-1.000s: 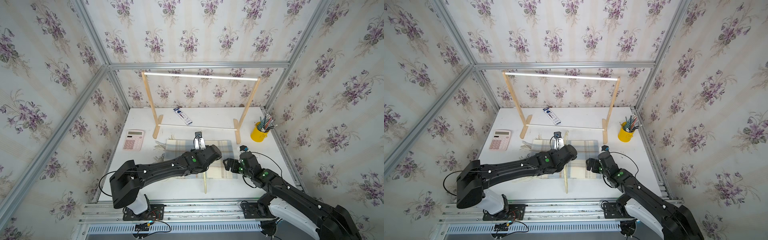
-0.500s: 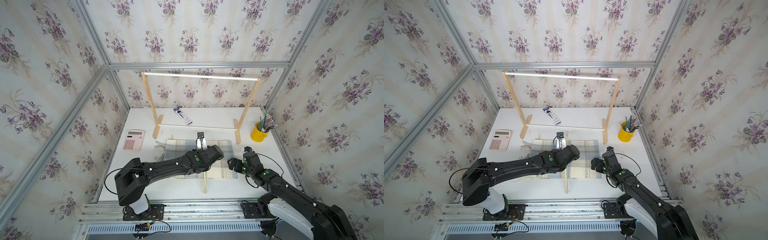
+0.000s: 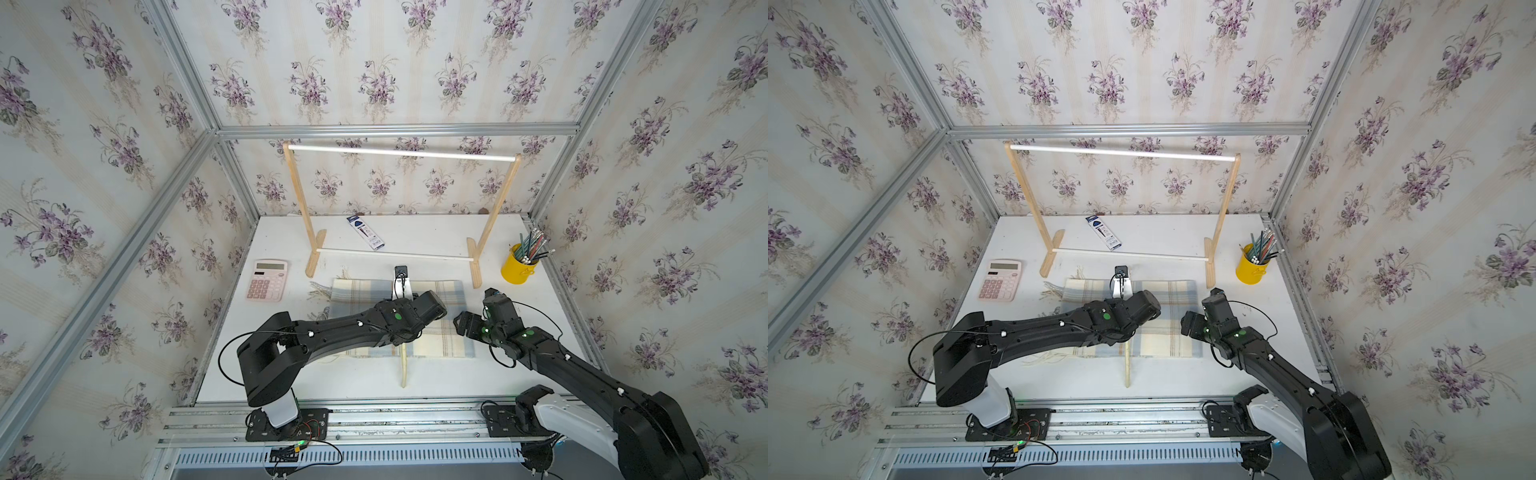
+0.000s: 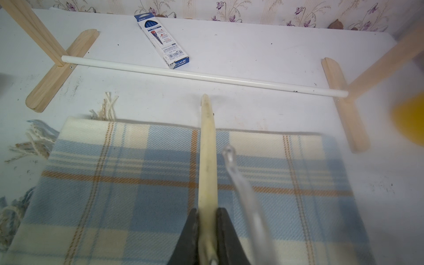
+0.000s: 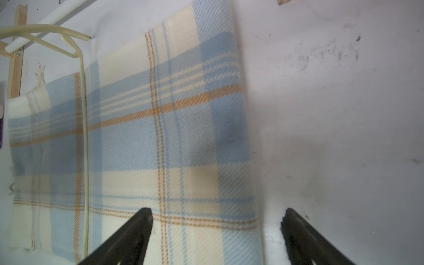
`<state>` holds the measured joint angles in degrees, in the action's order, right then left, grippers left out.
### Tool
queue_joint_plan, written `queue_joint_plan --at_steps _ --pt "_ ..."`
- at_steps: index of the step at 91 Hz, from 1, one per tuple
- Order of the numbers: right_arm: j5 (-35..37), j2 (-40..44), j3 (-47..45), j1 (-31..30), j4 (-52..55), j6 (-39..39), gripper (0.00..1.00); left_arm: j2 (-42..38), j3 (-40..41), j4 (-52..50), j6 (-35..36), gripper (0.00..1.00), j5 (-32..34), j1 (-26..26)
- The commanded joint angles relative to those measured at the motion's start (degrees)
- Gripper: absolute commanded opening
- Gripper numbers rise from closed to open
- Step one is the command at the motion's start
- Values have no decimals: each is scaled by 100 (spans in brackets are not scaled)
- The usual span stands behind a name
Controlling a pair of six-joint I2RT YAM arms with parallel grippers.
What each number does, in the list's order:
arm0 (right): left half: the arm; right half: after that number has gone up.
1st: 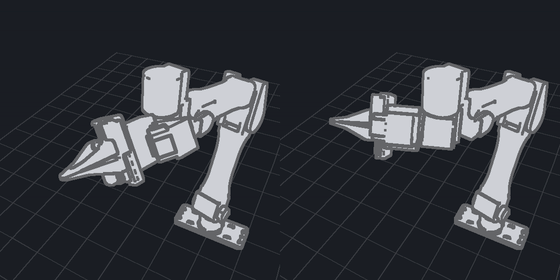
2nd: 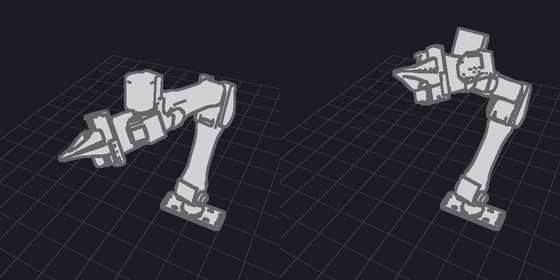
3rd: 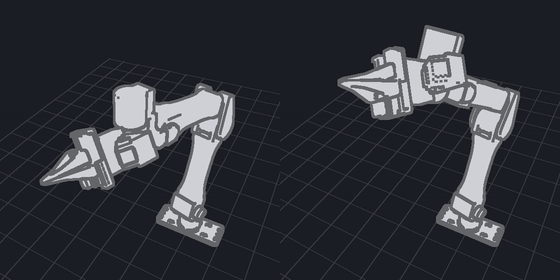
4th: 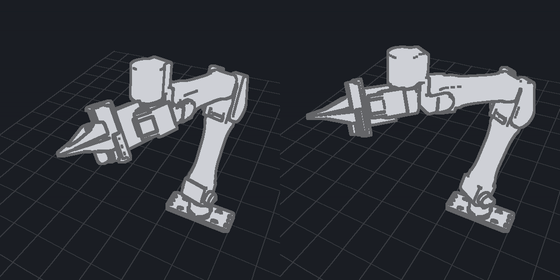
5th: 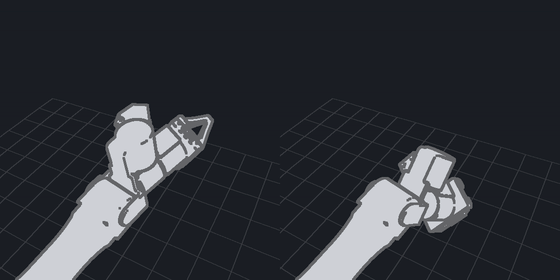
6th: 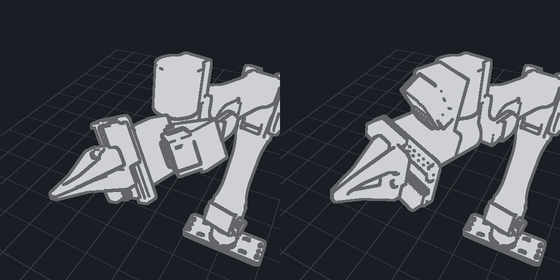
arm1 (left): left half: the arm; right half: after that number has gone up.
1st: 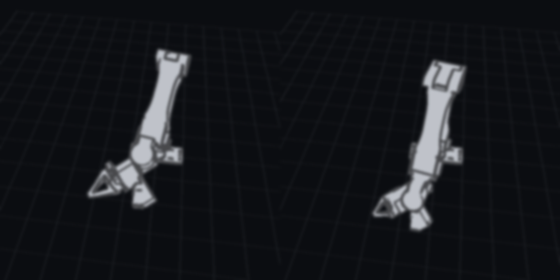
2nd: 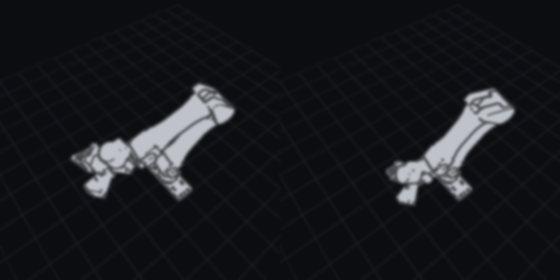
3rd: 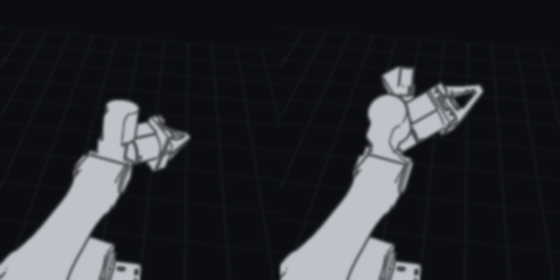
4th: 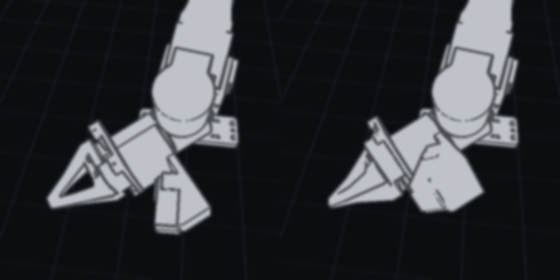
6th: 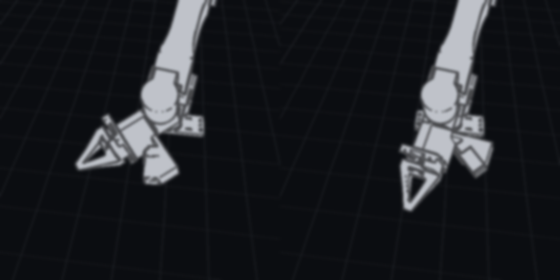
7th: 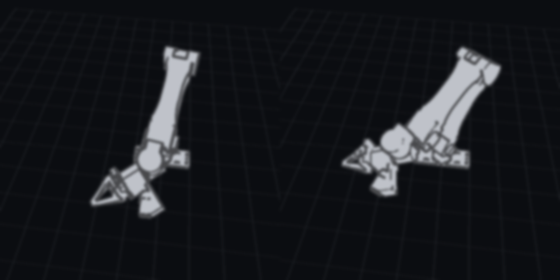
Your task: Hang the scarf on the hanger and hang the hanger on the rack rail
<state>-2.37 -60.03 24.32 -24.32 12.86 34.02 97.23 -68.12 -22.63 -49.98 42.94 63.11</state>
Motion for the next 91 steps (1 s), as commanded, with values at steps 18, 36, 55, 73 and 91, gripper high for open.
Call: queue_joint_plan --at_steps 18,36,55,73,91 --pt "-495 -616 141 201 202 -324 84 -138 172 81 4 0 -165 -106" --pt "-548 -782 101 230 -3 -268 80 -238 581 926 344 0 -812 -279" --pt "-501 -773 65 239 -16 -280 77 -244 624 1119 572 0 -1086 -335" --pt "-501 -807 -46 240 -156 -256 70 -249 624 1084 600 0 -1127 -335" --pt "-531 -817 -174 259 -315 -206 63 -231 625 1021 545 0 -1162 -335"
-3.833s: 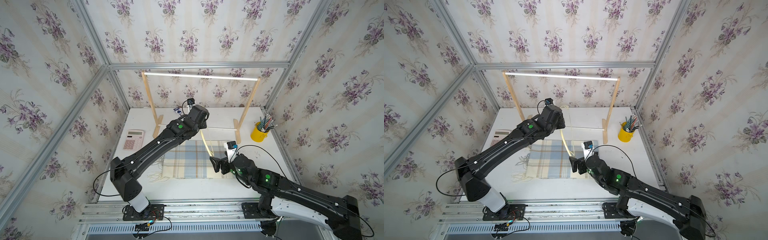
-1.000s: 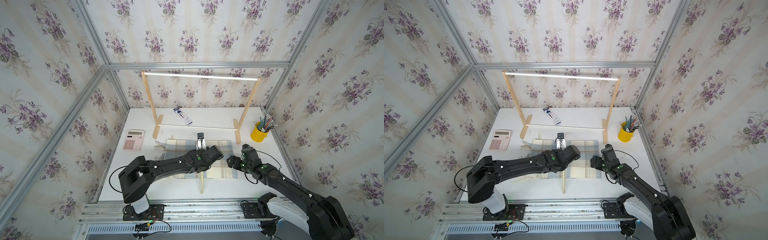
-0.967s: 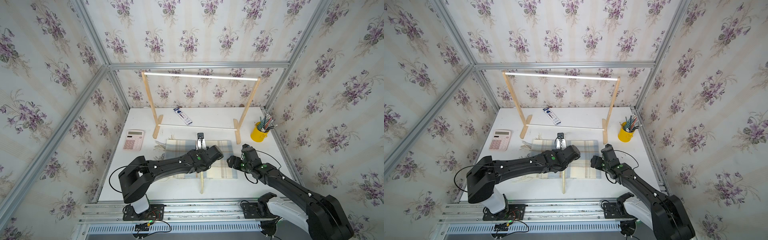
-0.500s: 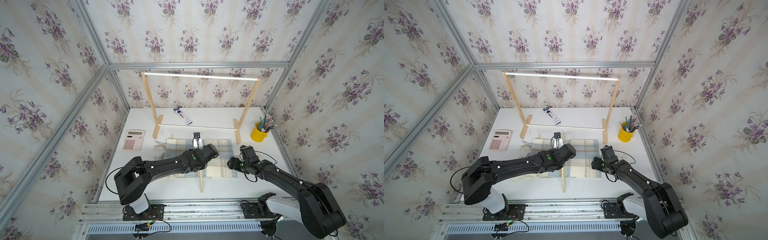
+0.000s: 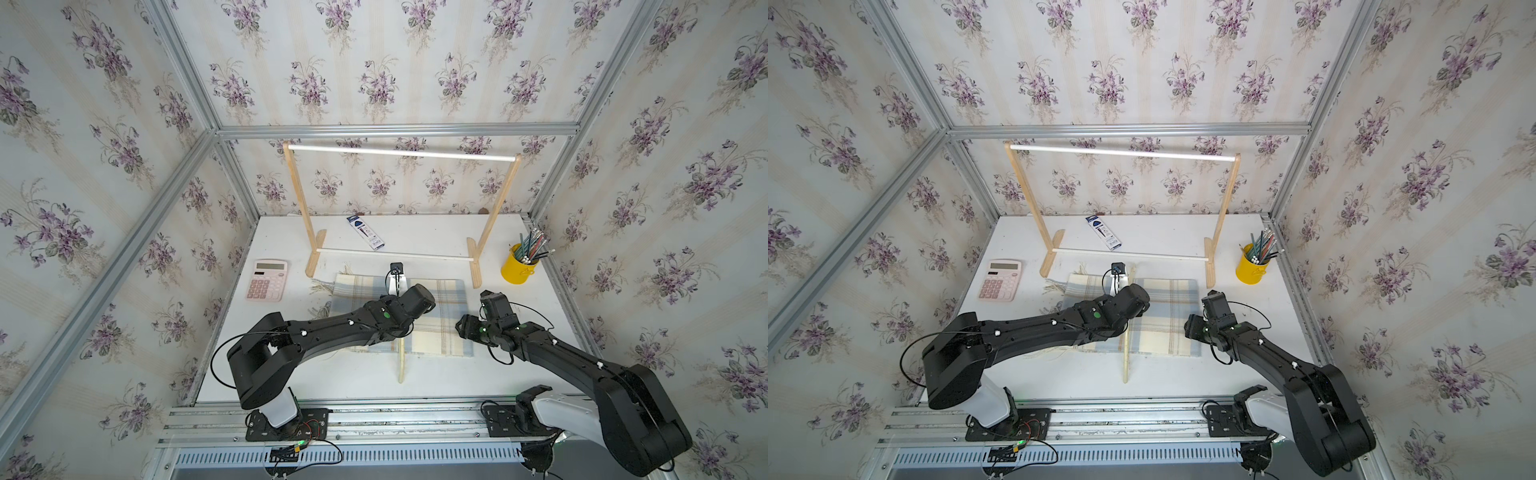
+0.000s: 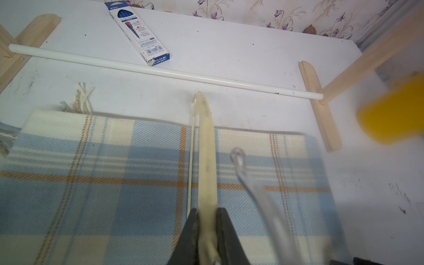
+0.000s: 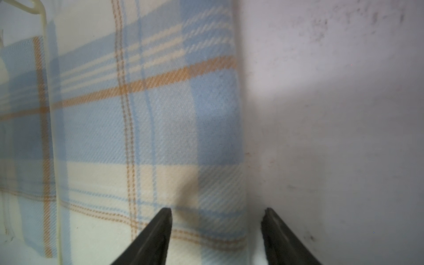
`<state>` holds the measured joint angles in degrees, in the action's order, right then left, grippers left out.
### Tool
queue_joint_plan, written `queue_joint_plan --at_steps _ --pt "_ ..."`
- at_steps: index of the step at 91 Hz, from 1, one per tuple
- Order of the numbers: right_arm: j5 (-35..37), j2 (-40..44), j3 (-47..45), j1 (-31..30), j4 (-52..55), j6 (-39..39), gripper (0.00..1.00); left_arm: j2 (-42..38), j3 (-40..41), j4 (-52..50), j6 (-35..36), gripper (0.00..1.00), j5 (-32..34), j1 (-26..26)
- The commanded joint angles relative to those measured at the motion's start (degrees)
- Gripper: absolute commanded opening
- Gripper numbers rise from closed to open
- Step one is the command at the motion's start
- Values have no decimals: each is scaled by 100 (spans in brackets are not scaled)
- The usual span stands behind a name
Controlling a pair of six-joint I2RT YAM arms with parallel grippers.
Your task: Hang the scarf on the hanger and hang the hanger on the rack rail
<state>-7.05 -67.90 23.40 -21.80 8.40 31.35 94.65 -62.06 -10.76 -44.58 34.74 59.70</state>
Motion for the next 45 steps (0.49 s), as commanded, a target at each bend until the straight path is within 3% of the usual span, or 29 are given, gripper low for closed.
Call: queue_joint_plan --at_steps 1,20,30,37,45 --pt "-70 -26 -95 8 116 67 62 27 19 -169 -1 0 -344 6" --pt "-184 -140 -270 15 -198 157 53 -40 17 -207 -25 0 -358 -3" --pt "-258 -268 -362 16 -412 199 44 -121 11 -198 -41 0 -416 -2" --pt "-294 -347 -402 13 -550 212 32 -213 -26 -214 -38 0 -468 -2" --pt "-306 -404 -433 13 -636 222 10 -323 -122 -345 -46 0 -569 -2"
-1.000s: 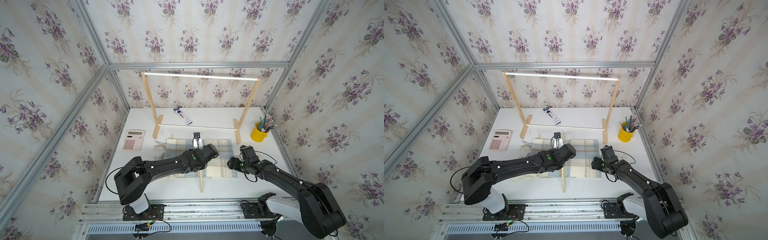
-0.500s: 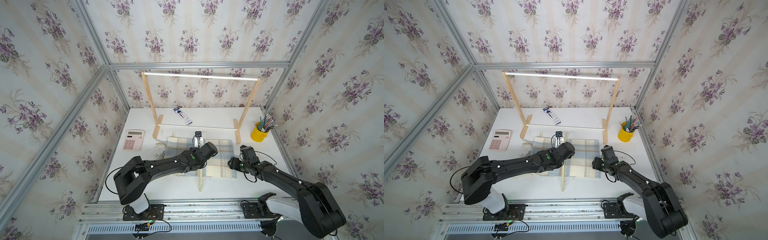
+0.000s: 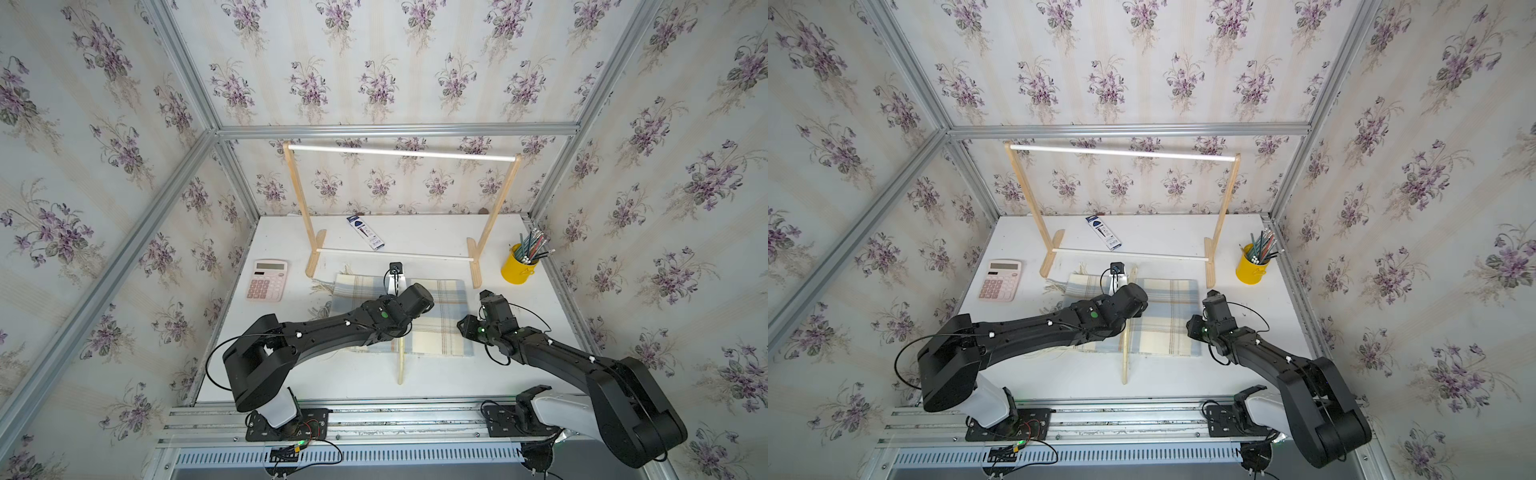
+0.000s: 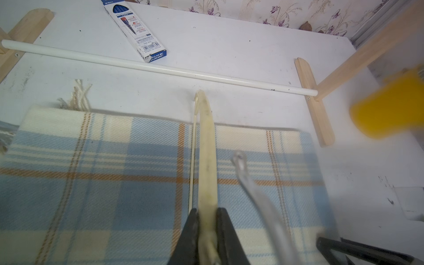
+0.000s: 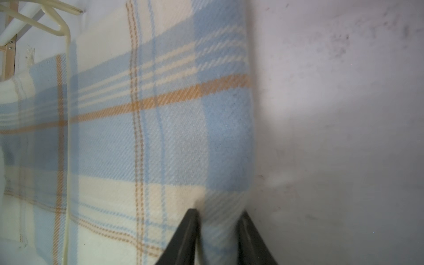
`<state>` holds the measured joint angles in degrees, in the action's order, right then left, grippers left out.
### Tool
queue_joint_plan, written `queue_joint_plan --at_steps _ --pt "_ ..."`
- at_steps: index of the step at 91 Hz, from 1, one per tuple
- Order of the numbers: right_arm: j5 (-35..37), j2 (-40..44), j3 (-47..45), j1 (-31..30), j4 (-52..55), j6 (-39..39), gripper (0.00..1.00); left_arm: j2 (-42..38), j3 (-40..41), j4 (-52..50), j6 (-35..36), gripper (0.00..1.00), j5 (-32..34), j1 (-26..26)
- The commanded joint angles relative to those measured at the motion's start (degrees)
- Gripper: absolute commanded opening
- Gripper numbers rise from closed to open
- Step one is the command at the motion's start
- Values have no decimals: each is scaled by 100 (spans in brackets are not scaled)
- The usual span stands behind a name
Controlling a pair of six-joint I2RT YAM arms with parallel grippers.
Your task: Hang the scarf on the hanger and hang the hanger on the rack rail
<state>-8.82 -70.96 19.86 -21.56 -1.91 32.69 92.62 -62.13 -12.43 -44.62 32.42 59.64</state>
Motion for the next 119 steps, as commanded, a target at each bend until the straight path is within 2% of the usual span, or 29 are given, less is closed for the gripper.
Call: queue_joint_plan --at_steps 1,5,24,42,52,64,92,119 --pt "-129 -105 -74 -8 395 89 7 -129 -128 -206 -49 0 -348 4" --pt "-124 -106 -70 -9 396 82 0 -164 -211 -305 -68 0 -405 4" --pt "-120 -82 -70 -13 403 65 0 -206 -268 -256 -59 0 -639 13" --pt "-144 -43 -87 -6 385 47 0 146 -310 -367 -436 0 -293 21" --pt "-170 -56 -87 -8 368 41 0 225 -319 -502 -812 0 161 42" --pt "-214 -80 -87 -11 356 21 0 278 -218 -169 -876 0 605 136" --pt "-368 -43 -78 -10 315 -19 0 779 -575 -425 -745 0 497 161" --pt "-792 1256 278 -15 436 -471 0 1031 -627 -645 -203 0 187 161"
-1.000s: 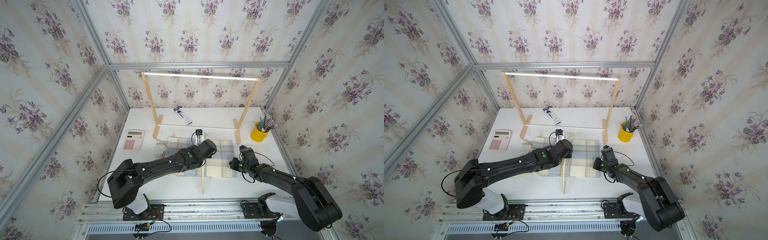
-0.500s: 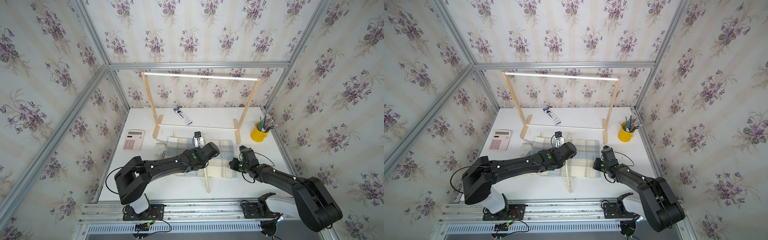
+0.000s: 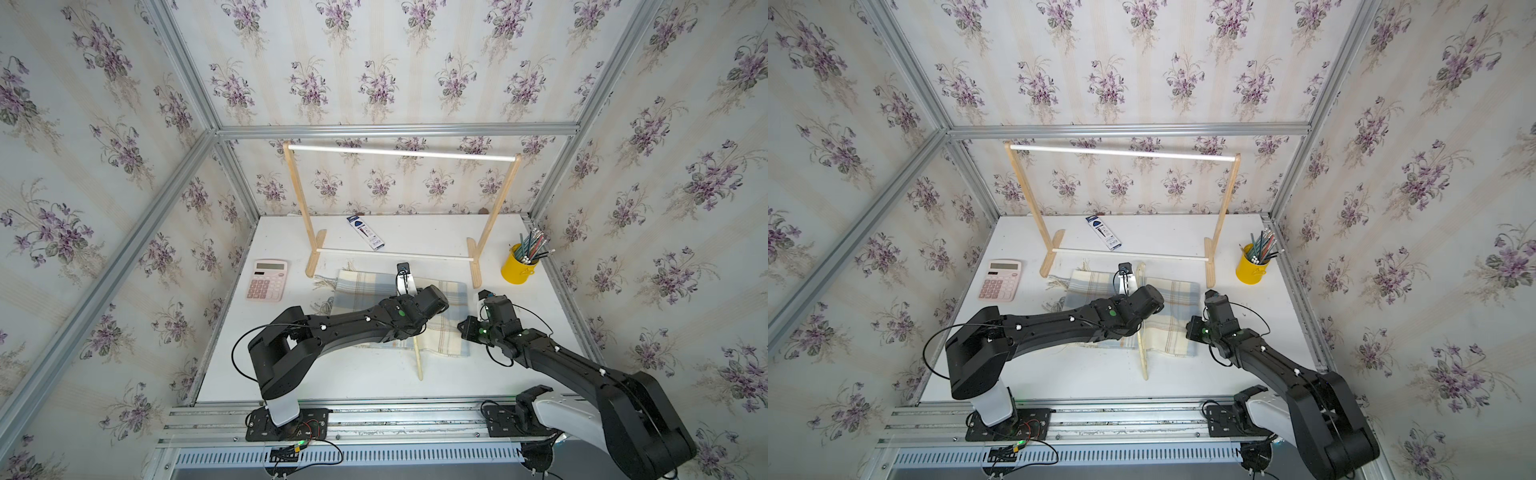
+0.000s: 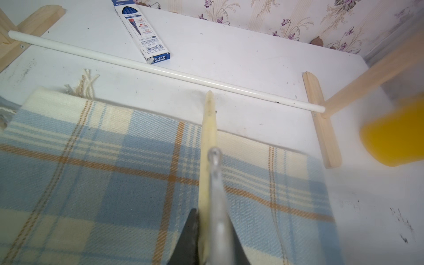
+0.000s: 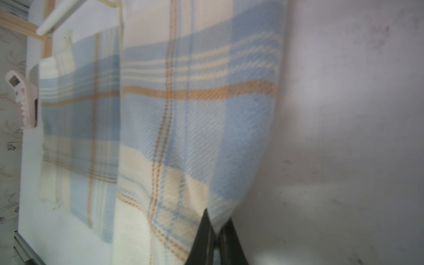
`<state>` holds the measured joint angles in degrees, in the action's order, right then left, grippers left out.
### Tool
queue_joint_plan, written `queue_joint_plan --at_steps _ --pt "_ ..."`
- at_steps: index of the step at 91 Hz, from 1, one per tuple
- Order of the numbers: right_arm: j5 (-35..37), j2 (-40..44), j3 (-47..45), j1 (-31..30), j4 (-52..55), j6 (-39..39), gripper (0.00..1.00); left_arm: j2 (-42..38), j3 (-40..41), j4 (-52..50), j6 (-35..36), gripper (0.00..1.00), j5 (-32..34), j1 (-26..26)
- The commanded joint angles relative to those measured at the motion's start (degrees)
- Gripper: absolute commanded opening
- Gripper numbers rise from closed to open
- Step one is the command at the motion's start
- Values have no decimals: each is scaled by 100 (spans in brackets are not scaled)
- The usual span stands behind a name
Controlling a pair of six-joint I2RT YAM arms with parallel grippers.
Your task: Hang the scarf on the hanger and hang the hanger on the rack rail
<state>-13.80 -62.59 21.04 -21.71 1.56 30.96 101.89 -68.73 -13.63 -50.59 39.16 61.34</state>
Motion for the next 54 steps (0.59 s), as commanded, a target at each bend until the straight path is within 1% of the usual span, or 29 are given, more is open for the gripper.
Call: queue_joint_plan --at_steps 1,13,22,38,54 --pt "-327 465 171 -4 67 -308 0 108 38 -521 419 0 -514 -9" --pt "-753 602 195 -2 -453 -371 0 145 39 -485 674 0 -860 -12" --pt "-1139 330 161 -7 -978 -285 0 140 38 -450 740 0 -1023 -11" --pt "-1784 -196 -47 -56 -2135 -47 0 -38 78 -308 813 0 -1096 -17" --pt "-2125 -497 -142 -210 -3335 178 0 -232 64 -228 832 0 -1191 -13"
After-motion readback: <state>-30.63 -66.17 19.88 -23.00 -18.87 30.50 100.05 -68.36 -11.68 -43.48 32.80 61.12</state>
